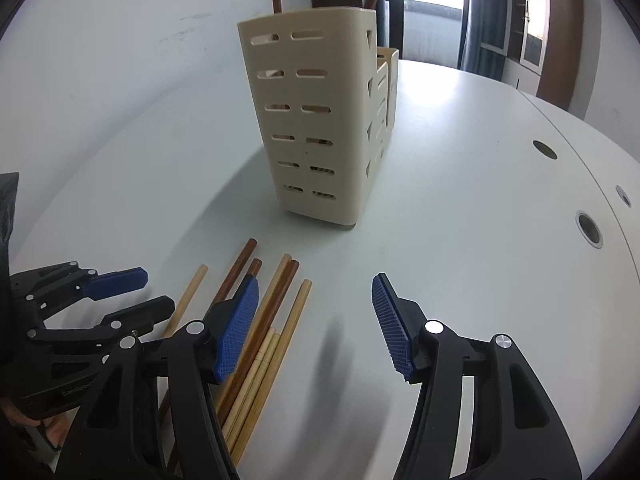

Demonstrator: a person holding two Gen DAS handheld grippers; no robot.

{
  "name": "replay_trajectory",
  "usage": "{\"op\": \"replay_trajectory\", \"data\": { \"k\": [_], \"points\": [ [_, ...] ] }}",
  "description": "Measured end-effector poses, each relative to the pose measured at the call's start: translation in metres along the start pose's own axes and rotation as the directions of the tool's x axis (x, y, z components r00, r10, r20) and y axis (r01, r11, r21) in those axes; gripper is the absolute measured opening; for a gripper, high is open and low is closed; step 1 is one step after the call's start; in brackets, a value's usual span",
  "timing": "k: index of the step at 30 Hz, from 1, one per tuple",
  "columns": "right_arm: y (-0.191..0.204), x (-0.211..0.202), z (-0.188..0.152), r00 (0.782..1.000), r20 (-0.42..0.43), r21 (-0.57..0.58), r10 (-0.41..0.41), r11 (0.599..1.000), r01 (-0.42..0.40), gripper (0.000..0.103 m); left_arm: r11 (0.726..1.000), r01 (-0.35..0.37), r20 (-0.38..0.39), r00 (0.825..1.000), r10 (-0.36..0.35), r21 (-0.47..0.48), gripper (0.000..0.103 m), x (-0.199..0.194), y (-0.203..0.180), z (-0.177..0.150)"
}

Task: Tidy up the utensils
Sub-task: 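Move both open tools back down to the remaining chopsticks, then close the left tool on a light chopstick while the right tool grasps another chopstick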

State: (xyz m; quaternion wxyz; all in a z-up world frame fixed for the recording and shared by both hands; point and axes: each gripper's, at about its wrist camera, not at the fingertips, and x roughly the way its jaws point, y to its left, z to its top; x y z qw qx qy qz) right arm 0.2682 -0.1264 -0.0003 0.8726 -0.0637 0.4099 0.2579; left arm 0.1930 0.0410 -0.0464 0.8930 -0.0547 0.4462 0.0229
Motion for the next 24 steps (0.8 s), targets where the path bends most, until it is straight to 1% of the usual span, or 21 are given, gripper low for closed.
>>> {"op": "replay_trajectory", "data": {
  "k": [2,3,5,8,12,16,20,22,24],
  "points": [
    [-0.003,0.007,0.0,1.0,-0.017,0.014,0.002,1.0,-0.002,0.058,1.0,0.001,-0.007,1.0,-0.001,0.001,0.038,0.003,0.0,-0.001],
    [-0.004,0.009,0.0,1.0,-0.022,0.022,-0.002,1.0,0.003,0.054,1.0,0.0,-0.008,1.0,0.0,0.002,0.038,0.006,-0.001,-0.001],
    [-0.004,0.016,-0.001,0.999,-0.039,0.027,-0.005,1.0,0.006,0.052,1.0,0.005,-0.014,1.0,-0.005,0.003,0.038,0.008,-0.001,-0.002],
    [-0.006,0.025,-0.001,0.998,-0.061,0.037,-0.002,0.999,0.005,0.052,1.0,0.01,-0.027,1.0,-0.009,0.013,0.033,0.013,-0.003,-0.002],
    [-0.005,0.034,-0.001,0.996,-0.087,0.042,-0.003,0.999,0.007,0.046,1.0,0.0,-0.028,1.0,0.0,0.022,0.029,0.016,-0.004,0.0],
    [-0.001,0.039,-0.003,0.996,-0.088,0.03,-0.028,0.999,0.03,0.041,0.999,-0.004,-0.037,0.999,0.005,0.036,0.022,0.021,-0.006,0.004],
    [0.002,0.041,-0.008,0.996,-0.086,0.017,-0.035,0.999,0.037,0.04,0.999,-0.003,-0.045,0.999,0.004,0.032,0.02,0.025,-0.005,0.007],
    [0.004,0.043,-0.01,0.996,-0.083,0.014,-0.042,0.999,0.043,0.04,0.999,-0.005,-0.047,0.999,0.006,0.037,0.017,0.026,-0.005,0.007],
    [0.006,0.043,-0.011,0.995,-0.085,0.007,-0.047,0.999,0.048,0.038,0.999,-0.005,-0.052,0.999,0.007,0.04,0.009,0.027,-0.004,0.009]
  ]
}}
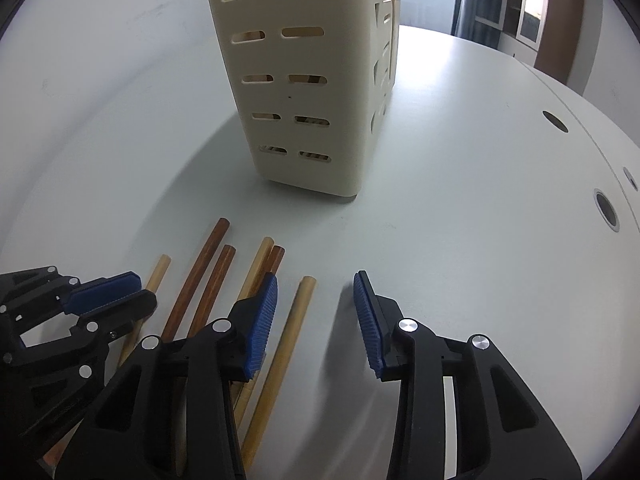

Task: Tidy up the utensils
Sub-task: 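Close the left tool on a light chopstick while the right tool grasps another chopstick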

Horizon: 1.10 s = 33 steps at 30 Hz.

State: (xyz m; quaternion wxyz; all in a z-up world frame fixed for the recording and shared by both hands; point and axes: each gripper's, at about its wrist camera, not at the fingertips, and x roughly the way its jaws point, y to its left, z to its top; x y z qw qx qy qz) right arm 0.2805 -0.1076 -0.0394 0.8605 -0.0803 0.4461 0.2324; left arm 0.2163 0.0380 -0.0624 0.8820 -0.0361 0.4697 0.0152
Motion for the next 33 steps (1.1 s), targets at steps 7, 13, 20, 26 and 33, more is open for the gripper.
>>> {"op": "replay_trajectory", "data": {
  "k": [7,13,20,26,33],
  "points": [
    [0.011,-0.007,-0.01,1.0,-0.017,-0.02,0.007,1.0,-0.007,0.011,1.0,0.004,-0.003,1.0,-0.004,0.011,0.006,0.002,0.004,0.004],
    [0.012,-0.008,-0.01,0.998,-0.014,0.022,0.06,0.998,-0.06,0.007,1.0,0.014,0.011,1.0,-0.014,-0.009,0.006,-0.001,0.007,0.005],
    [0.013,-0.04,0.005,0.992,0.092,0.031,0.091,0.995,-0.095,0.007,0.999,0.037,0.12,0.992,-0.034,-0.027,0.006,-0.031,0.005,0.018],
    [0.01,-0.086,0.019,0.965,0.239,0.027,0.109,0.993,-0.119,0.007,0.995,0.088,0.266,0.961,-0.074,-0.043,0.006,-0.067,0.003,0.034],
    [0.011,-0.121,0.024,0.93,0.345,-0.008,0.128,0.991,-0.133,0.007,0.994,0.108,0.41,0.908,-0.091,-0.019,0.006,-0.103,-0.002,0.049]
  ]
}}
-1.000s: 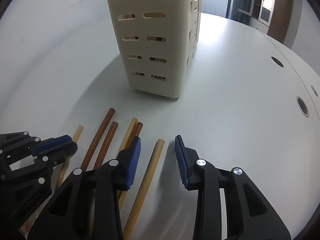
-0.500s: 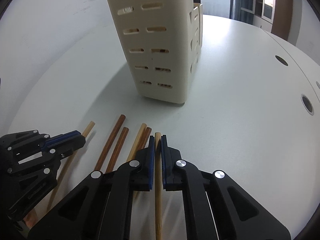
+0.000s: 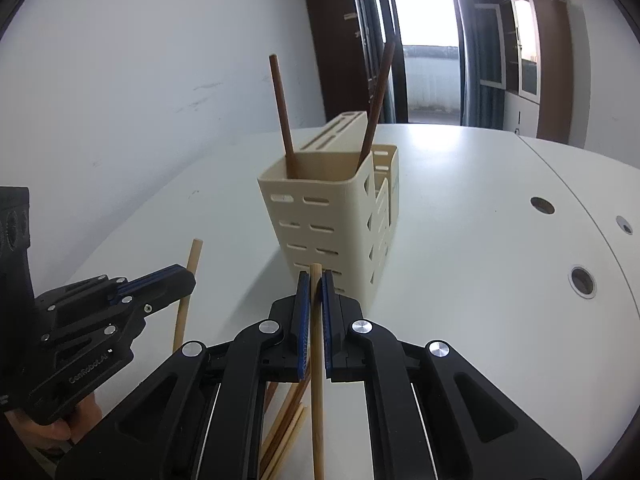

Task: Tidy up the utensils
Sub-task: 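Raise the left tool's light chopstick over the holder while the right tool carries its chopstick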

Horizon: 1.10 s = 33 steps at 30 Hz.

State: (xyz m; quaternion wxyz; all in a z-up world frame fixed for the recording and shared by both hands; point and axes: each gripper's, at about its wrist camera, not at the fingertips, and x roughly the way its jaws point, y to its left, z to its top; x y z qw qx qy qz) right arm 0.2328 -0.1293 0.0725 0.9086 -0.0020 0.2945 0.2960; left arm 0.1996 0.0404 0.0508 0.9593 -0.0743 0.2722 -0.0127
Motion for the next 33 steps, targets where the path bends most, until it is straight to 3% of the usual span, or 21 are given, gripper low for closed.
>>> {"op": "replay_trajectory", "data": {
  "k": [10,25,33],
  "points": [
    [-0.031,-0.012,0.03,0.996,0.086,-0.017,0.014,1.0,-0.013,0.007,1.0,0.029,0.162,0.986,-0.027,-0.011,0.005,-0.02,-0.003,0.025],
    [-0.031,-0.029,0.075,0.975,0.219,-0.054,0.033,0.998,-0.022,0.007,0.998,0.036,0.378,0.924,-0.055,0.057,0.006,-0.044,-0.024,0.068],
    [-0.029,-0.047,0.111,0.935,0.349,-0.078,0.063,0.996,-0.038,0.007,0.996,0.014,0.469,0.882,-0.057,0.094,0.006,-0.047,-0.037,0.091]
  ]
}}
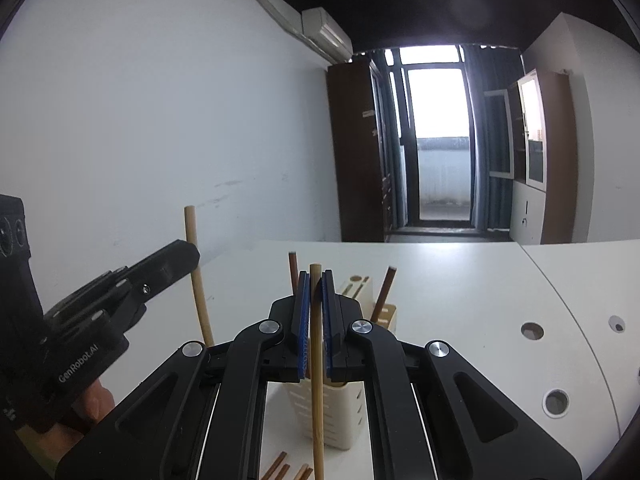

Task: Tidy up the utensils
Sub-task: 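Raise the left tool's light chopstick over the holder while the right tool carries its chopstick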

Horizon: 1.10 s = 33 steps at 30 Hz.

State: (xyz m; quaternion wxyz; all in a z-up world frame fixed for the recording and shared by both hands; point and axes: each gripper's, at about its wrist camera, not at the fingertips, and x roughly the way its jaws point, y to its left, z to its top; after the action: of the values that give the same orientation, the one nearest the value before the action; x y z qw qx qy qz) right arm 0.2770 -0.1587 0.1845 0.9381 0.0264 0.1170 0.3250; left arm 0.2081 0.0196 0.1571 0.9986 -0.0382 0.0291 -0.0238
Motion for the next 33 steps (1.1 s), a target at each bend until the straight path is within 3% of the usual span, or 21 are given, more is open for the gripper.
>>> {"op": "replay_trajectory", "data": {
  "k": [9,14,21,25,27,33],
  "points": [
    [-0.009,0.002,0.041,0.991,0.131,-0.004,-0.006,1.0,0.007,0.007,1.0,-0.02,0.106,0.994,0.021,-0.01,0.006,0.004,0.002,0.026],
    [-0.014,0.007,0.061,0.981,0.192,-0.003,0.003,1.0,-0.003,0.007,0.997,-0.04,0.163,0.985,0.05,-0.065,0.006,0.005,0.007,0.032],
    [-0.014,0.01,0.072,0.946,0.325,-0.021,0.006,1.0,0.001,0.007,0.995,-0.059,0.242,0.967,0.075,-0.075,0.006,0.013,0.003,0.042],
    [-0.016,0.017,0.065,0.923,0.383,-0.036,0.037,0.999,-0.025,0.007,0.995,-0.059,0.229,0.97,0.077,-0.083,0.006,0.031,0.0,0.04],
    [-0.018,0.023,0.058,0.918,0.397,-0.03,0.003,1.0,0.009,0.007,0.996,-0.059,0.199,0.977,0.072,-0.069,0.006,0.042,0.001,0.033],
    [-0.035,0.046,0.034,0.938,0.347,0.025,-0.002,1.0,-0.007,0.007,0.997,-0.077,0.131,0.988,0.08,-0.03,0.006,0.063,0.007,-0.002]
  ]
}}
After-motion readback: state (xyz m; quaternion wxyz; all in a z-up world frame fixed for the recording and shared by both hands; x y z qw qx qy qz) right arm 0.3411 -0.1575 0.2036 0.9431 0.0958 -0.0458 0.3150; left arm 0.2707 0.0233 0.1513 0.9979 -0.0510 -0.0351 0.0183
